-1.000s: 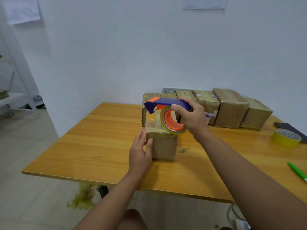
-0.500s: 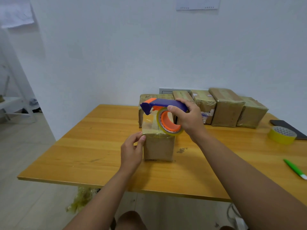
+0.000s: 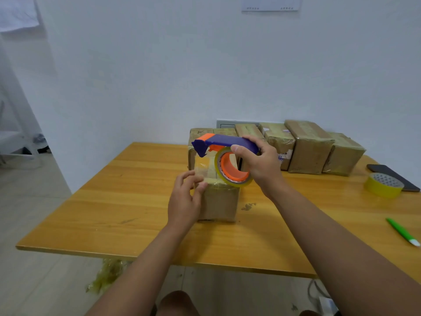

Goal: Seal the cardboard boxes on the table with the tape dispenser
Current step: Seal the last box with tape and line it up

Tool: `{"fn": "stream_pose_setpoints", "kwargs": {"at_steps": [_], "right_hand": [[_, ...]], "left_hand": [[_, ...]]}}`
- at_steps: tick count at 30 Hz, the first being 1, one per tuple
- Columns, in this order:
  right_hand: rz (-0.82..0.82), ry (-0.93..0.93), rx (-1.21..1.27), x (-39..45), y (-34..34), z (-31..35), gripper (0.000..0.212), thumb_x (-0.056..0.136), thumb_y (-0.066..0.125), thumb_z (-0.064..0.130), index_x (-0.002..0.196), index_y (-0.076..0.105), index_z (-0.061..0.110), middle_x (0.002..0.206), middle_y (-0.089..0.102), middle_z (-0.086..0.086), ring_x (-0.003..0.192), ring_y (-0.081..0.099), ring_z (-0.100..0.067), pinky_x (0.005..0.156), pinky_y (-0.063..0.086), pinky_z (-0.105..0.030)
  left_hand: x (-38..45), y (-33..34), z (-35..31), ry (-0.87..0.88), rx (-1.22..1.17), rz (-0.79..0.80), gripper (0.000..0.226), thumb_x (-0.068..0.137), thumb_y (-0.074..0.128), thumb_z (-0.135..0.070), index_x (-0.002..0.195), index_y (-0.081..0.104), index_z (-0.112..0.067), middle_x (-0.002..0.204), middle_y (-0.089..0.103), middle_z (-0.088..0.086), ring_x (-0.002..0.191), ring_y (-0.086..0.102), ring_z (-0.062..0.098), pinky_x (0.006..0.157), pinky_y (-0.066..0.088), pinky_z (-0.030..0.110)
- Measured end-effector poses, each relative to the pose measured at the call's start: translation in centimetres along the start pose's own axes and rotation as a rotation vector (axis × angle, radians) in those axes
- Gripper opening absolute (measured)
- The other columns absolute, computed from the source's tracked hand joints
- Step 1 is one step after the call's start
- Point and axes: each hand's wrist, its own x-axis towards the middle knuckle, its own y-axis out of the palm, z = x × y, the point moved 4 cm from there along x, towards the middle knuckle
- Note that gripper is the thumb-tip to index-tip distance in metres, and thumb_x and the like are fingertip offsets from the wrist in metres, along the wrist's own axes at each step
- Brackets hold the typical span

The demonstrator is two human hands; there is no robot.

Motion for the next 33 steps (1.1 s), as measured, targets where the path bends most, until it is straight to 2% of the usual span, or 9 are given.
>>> {"fn": "stream_pose_setpoints", "kwargs": {"at_steps": [4, 9, 15, 17, 20, 24, 27, 30, 33], "right_hand": [[-0.014, 0.009, 0.012, -0.1, -0.2, 0.0, 0.051, 0.084, 0.075, 0.033, 0.130, 0.059, 0.015, 0.118, 0.060, -0.002, 0.100, 0.059, -0.010, 0.070, 0.051, -0.011], [-0.033, 0.015, 0.018, -0.4, -0.3, 0.3, 0.053, 0.084, 0.075, 0.033, 0.130, 0.058, 0.015, 0.116, 0.059, 0.002, 0.096, 0.058, -0.006, 0.068, 0.048, -0.008], [-0.093, 0.023, 0.106, -1.2, -1.2, 0.9, 0.044, 0.083, 0.077, 0.028, 0.123, 0.061, 0.017, 0.107, 0.061, 0.009, 0.090, 0.061, 0.006, 0.068, 0.049, -0.010], [-0.171, 0.017, 0.152, -1.4, -3.1, 1.0, 0.042, 0.082, 0.078, 0.026, 0.120, 0.062, 0.019, 0.107, 0.063, 0.011, 0.089, 0.061, 0.009, 0.072, 0.051, -0.014], [-0.259, 0.021, 0.193, -1.2, -5.7, 1.0, 0.048, 0.082, 0.078, 0.027, 0.125, 0.063, 0.013, 0.111, 0.066, 0.004, 0.096, 0.064, -0.002, 0.080, 0.054, -0.020], [-0.337, 0.015, 0.191, -1.6, -6.8, 0.5, 0.044, 0.083, 0.077, 0.029, 0.123, 0.063, 0.017, 0.116, 0.065, 0.001, 0.104, 0.063, -0.010, 0.085, 0.056, -0.024], [-0.341, 0.026, 0.209, -1.9, -7.0, -0.1, 0.041, 0.082, 0.078, 0.028, 0.120, 0.062, 0.021, 0.116, 0.064, -0.002, 0.099, 0.063, -0.007, 0.079, 0.054, -0.019], [-0.341, 0.039, 0.198, -1.9, -7.5, -0.6, 0.040, 0.082, 0.078, 0.031, 0.118, 0.061, 0.023, 0.117, 0.062, -0.003, 0.097, 0.062, -0.008, 0.073, 0.053, -0.016], [-0.351, 0.036, 0.199, -1.6, -7.9, -0.7, 0.035, 0.082, 0.077, 0.031, 0.113, 0.060, 0.028, 0.116, 0.063, -0.003, 0.098, 0.062, -0.011, 0.071, 0.053, -0.016]], "left_hand": [[0.5, 0.3, 0.1, 0.105, 0.177, -0.038, 0.015, 0.095, 0.062, -0.026, 0.102, 0.069, -0.015, 0.122, 0.057, -0.001, 0.111, 0.050, 0.014, 0.088, 0.051, 0.038], [0.2, 0.3, -1.1, 0.331, 0.356, 0.035, 0.030, 0.096, 0.050, -0.042, 0.113, 0.066, -0.023, 0.128, 0.057, -0.003, 0.119, 0.047, 0.015, 0.092, 0.036, 0.033], [1.0, 0.9, -2.3, 0.342, 0.415, 0.058, 0.005, 0.089, 0.066, -0.014, 0.089, 0.062, -0.019, 0.095, 0.061, -0.005, 0.095, 0.057, 0.020, 0.086, 0.026, 0.027], [1.2, 0.6, -2.7, 0.342, 0.462, 0.109, 0.006, 0.092, 0.060, -0.025, 0.096, 0.061, -0.021, 0.100, 0.060, -0.007, 0.102, 0.055, 0.018, 0.093, 0.025, 0.029], [1.3, 1.5, -3.9, 0.333, 0.537, 0.141, 0.044, 0.092, 0.051, -0.048, 0.125, 0.056, -0.020, 0.123, 0.057, -0.003, 0.120, 0.047, 0.018, 0.102, 0.026, 0.036], [1.0, 4.6, -5.6, 0.424, 0.440, 0.182, 0.035, 0.092, 0.045, -0.044, 0.102, 0.068, -0.020, 0.103, 0.063, -0.003, 0.095, 0.056, 0.020, 0.082, 0.041, 0.034], [1.0, 5.2, -5.6, 0.431, 0.397, 0.129, 0.021, 0.089, 0.051, -0.030, 0.084, 0.065, -0.017, 0.083, 0.058, -0.005, 0.075, 0.050, 0.017, 0.066, 0.035, 0.030], [1.2, 5.2, -5.6, 0.413, 0.404, 0.171, 0.006, 0.090, 0.063, -0.024, 0.090, 0.065, -0.018, 0.087, 0.056, -0.007, 0.079, 0.044, 0.010, 0.070, 0.042, 0.033], [1.0, 5.2, -5.9, 0.392, 0.428, 0.155, 0.019, 0.091, 0.062, -0.039, 0.096, 0.065, -0.021, 0.090, 0.052, -0.011, 0.082, 0.042, 0.007, 0.075, 0.036, 0.029]]}}
